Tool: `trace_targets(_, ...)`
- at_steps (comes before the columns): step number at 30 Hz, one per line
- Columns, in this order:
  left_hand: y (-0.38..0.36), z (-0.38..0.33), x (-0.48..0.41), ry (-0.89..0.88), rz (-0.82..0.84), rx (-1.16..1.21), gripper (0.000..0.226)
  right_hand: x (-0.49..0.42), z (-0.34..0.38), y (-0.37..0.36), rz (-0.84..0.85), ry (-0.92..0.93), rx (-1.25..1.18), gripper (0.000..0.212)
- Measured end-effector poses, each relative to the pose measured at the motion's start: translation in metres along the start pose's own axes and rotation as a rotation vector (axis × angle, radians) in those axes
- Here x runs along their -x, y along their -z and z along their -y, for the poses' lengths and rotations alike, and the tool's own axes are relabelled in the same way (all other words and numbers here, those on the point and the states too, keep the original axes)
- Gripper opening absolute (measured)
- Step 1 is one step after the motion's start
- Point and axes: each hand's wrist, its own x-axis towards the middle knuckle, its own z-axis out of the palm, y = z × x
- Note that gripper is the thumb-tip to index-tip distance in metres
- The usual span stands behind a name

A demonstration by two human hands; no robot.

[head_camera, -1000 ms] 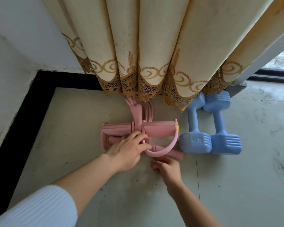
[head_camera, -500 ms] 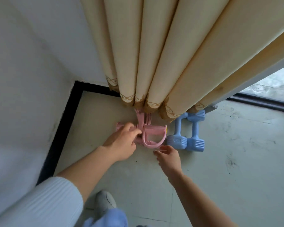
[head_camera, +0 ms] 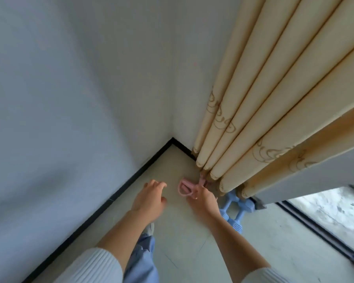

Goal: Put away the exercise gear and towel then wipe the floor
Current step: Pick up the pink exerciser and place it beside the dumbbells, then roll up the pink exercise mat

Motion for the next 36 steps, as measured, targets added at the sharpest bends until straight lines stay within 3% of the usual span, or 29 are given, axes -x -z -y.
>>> trace_targets(6, -0.006, -0.025, 0.172, 0.295, -0.303, 0.129, 0.047, 0.125, 0.004, 0.004, 0.216, 0.318, 0.335, 0.032)
trace_targets(9, -0.016, -0.03, 0.251, 0.43, -0.385, 0.171, 0.048, 0.184, 0.01, 0.006, 0.276, 0.435, 0.403, 0.042)
trace_targets(17, -0.053, -0.016, 0.443, 0.702, -0.555, 0.262, 0.047, 0.333, 0.015, -0.047, 0.432, 0.673, 0.504, 0.041)
trace_targets(25, -0.129, 0.015, 0.632, 0.775, -0.627, 0.276, 0.044, 0.494, -0.029, -0.151, 0.51, 0.763, 0.537, 0.039)
trace_targets(30, -0.195, 0.053, 0.775, 0.757, -0.655, 0.347, 0.044, 0.606, -0.077, -0.234, 0.474, 0.802, 0.617, 0.042)
trace_targets(36, -0.247, 0.091, 0.88, 0.758, -0.646, 0.357, 0.044, 0.708, -0.118, -0.302, 0.472, 0.807, 0.713, 0.044)
